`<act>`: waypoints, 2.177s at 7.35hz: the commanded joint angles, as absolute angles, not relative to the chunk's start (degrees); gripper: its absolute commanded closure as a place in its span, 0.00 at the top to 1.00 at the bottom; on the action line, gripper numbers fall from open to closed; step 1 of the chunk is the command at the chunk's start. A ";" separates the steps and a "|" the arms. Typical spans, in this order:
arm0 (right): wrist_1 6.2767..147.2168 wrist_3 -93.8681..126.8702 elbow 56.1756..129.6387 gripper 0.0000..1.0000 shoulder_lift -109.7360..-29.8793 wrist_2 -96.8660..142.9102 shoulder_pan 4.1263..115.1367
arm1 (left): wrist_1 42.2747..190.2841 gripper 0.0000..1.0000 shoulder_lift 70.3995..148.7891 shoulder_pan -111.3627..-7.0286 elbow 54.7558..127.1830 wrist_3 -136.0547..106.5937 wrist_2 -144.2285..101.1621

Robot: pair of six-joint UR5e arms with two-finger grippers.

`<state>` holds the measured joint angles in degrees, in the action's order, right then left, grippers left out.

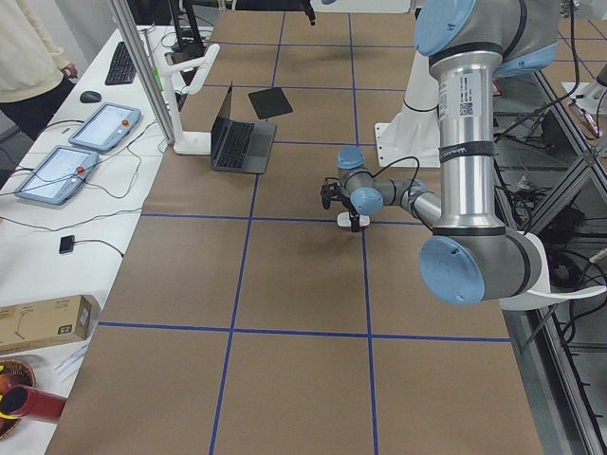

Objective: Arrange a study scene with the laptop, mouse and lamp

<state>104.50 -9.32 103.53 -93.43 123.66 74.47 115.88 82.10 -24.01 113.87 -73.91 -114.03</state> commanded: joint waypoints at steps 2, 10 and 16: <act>104.50 -9.32 103.54 1.00 -93.43 123.66 74.79 | 116.02 0.72 82.09 -23.99 113.99 -74.00 -113.82; 104.85 -9.32 103.54 1.00 -93.08 123.84 74.79 | 115.49 0.50 84.45 -24.08 116.89 -74.09 -115.39; 104.24 -13.80 103.45 1.00 -94.83 123.14 75.84 | 98.32 0.11 107.96 -27.94 116.37 -77.43 -115.40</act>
